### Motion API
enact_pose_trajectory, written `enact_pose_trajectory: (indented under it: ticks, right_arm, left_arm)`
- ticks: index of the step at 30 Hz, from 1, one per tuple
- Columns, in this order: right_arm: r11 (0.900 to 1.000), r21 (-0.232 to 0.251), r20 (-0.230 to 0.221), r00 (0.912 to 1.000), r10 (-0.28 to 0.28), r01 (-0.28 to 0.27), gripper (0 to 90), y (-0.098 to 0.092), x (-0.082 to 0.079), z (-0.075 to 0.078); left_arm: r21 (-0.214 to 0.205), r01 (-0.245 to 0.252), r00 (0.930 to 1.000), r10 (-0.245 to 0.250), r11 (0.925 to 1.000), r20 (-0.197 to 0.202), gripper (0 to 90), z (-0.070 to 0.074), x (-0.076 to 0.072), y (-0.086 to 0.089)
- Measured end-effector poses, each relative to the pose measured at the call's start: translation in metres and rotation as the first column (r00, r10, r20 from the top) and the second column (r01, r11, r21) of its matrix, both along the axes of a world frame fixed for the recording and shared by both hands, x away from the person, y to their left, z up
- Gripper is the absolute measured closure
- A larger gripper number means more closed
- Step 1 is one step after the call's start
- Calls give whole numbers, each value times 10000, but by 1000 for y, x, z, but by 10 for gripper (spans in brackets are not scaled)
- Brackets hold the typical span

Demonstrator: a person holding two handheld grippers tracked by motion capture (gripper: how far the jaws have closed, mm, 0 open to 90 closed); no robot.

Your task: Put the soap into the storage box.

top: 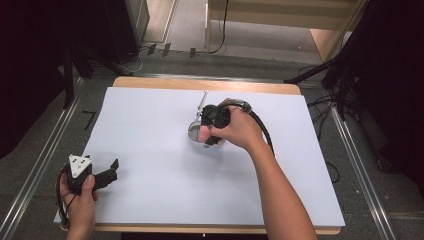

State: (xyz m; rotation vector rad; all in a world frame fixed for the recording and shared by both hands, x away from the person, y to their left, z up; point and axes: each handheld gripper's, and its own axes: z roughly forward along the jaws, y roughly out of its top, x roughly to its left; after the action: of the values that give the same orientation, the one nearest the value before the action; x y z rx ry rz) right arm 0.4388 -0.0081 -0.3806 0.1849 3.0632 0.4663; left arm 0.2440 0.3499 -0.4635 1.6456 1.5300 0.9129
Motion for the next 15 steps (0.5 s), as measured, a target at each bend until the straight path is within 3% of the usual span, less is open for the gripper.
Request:
enact_pose_trajectory:
  ticks: [15]
  right_arm:
    - [9992,-203,-131,9994,329,-331,387,12,17,-9]
  left_arm:
    - [-77,15,10000,-15,10000,-56,89,0,0,1]
